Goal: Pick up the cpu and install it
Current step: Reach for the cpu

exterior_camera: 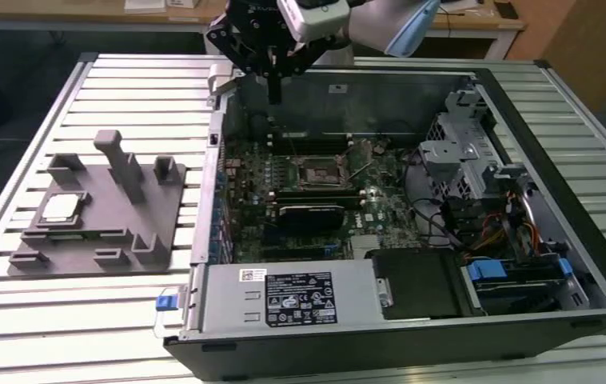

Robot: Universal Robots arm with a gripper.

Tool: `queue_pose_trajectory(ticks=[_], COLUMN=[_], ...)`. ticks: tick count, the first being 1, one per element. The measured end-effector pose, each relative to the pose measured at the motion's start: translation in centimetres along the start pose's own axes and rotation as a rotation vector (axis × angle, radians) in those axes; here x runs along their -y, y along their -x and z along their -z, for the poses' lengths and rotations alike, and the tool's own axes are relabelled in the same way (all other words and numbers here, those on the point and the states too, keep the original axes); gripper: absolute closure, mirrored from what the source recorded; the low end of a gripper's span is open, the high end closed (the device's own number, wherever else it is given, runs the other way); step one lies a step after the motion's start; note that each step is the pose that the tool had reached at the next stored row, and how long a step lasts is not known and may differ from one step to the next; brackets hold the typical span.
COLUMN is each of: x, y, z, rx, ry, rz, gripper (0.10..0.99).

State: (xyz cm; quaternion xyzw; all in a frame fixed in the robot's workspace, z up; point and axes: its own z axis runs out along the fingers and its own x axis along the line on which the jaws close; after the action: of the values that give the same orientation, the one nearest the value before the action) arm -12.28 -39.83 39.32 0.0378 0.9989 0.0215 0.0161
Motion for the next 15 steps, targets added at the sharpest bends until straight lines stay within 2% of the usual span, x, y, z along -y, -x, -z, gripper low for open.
queue_pose_trajectory(ticks=[7,15], x=[-0.05,0.03], y=[-0.10,-1.13], z=[0.02,0.04], rx=[0.0092,0.0095], ry=[0.000,0.001], rz=[0.001,0.000], gripper=[0.980,0.980])
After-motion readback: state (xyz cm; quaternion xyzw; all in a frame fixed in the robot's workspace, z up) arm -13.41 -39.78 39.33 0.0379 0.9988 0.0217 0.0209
